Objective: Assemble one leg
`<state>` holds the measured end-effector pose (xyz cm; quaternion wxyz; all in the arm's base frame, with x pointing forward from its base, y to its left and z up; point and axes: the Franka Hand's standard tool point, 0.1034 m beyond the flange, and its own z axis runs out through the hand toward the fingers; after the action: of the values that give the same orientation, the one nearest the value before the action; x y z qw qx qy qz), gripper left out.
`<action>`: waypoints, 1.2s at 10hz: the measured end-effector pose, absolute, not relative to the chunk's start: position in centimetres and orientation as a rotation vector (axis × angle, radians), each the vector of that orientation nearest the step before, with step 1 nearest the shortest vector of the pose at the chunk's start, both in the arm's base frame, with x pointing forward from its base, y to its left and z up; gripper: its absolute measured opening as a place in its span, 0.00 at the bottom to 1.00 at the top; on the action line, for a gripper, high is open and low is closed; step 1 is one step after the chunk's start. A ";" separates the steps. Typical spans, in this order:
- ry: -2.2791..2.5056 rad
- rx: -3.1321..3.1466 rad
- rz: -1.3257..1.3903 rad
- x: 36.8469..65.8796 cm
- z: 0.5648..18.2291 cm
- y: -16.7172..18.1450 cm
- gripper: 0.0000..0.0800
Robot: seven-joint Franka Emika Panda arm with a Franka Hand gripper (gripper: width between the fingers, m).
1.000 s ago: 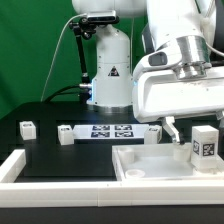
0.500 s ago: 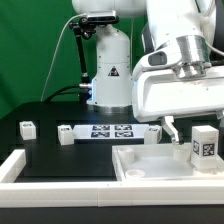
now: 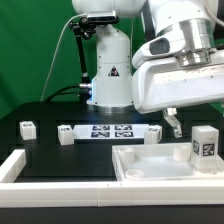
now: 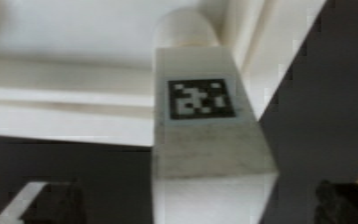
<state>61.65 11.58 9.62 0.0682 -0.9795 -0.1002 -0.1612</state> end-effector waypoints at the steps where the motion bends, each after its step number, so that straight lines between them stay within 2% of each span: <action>1: -0.307 -2.948 -0.350 61.9 9.6 11.7 0.81; 4: -0.358 -2.945 0.004 61.7 9.2 11.9 0.81; 10: -0.314 -2.993 -0.045 62.2 9.1 12.2 0.81; 12: -0.323 -3.023 -0.108 61.7 8.0 12.0 0.81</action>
Offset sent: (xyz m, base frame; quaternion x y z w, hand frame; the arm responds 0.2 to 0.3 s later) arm 0.0039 -0.0053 -0.0072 -0.0115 -0.2023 -0.0224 0.9790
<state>61.66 12.00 7.96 0.0498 -0.9925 -0.1059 -0.0353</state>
